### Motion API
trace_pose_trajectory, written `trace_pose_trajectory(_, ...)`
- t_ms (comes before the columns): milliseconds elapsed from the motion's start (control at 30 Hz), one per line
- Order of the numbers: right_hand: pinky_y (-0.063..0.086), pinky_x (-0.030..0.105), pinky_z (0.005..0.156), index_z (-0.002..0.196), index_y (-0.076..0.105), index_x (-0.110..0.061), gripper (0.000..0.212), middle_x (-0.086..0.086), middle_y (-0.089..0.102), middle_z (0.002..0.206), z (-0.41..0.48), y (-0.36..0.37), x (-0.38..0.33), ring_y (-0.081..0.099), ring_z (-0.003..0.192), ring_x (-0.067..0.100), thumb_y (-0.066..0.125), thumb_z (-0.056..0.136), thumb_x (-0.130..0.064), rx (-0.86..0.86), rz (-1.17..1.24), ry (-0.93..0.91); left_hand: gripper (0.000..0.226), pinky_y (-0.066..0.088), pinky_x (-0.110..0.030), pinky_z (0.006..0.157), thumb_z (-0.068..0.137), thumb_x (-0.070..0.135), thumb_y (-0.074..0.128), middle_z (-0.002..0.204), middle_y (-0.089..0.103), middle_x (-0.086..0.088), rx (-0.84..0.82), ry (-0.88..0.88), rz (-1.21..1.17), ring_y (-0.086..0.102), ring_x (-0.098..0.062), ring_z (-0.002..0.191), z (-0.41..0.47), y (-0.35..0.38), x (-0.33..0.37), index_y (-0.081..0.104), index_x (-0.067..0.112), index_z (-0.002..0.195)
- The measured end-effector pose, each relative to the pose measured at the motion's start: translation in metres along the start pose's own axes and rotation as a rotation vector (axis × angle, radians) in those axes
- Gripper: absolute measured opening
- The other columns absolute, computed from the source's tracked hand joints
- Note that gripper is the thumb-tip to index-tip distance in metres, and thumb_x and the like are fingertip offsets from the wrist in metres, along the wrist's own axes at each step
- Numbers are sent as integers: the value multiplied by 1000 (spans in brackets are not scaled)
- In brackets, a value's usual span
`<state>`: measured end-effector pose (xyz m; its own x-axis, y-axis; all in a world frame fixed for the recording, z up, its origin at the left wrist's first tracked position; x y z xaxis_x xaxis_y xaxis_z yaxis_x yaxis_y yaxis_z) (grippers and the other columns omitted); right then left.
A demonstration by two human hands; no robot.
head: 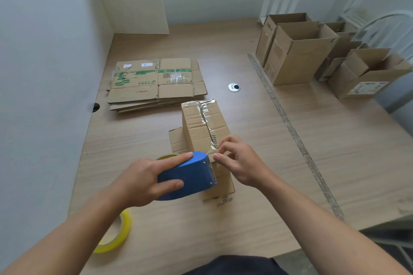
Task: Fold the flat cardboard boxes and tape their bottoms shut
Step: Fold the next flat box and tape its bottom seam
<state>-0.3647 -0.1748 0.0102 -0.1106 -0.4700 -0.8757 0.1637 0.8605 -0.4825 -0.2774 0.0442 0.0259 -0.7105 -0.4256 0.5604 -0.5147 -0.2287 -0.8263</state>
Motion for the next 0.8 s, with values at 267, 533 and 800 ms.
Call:
trace_pose_trajectory(267,48,19,75,77,61,-13,18,5,48,109,-16,-21,4,54,89,9,67,92,-5,105,48,21,58,50,-26,84,71,78,50,117,67,20,-185,-102,-129,62,-3,96,13,-13,5,26,84,124)
trace_pose_trajectory(533,48,27,86,76,58,-8,19,3,53,102,-37,-47,60,56,96,16,64,94,-10,247,107,240,53,50,-33,95,71,64,60,117,65,25,-287,-288,-192,61,1,103,11,-21,-2,49,68,123)
trace_pose_trajectory(800,62,36,76,72,55,-11,27,4,45,94,-24,-32,79,53,78,12,64,96,-21,321,223,376,44,51,-35,91,86,48,67,112,68,16,-355,-398,-59,62,-8,100,40,-19,-2,55,58,127)
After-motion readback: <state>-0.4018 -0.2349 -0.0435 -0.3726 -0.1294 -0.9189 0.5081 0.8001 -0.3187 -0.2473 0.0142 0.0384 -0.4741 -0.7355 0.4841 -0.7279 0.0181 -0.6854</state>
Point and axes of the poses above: each hand's wrist, its own z-axis towards the middle knuckle, its own y-axis out of the palm, x = y × z, the point moved 5 cm from there along z, towards the middle knuckle
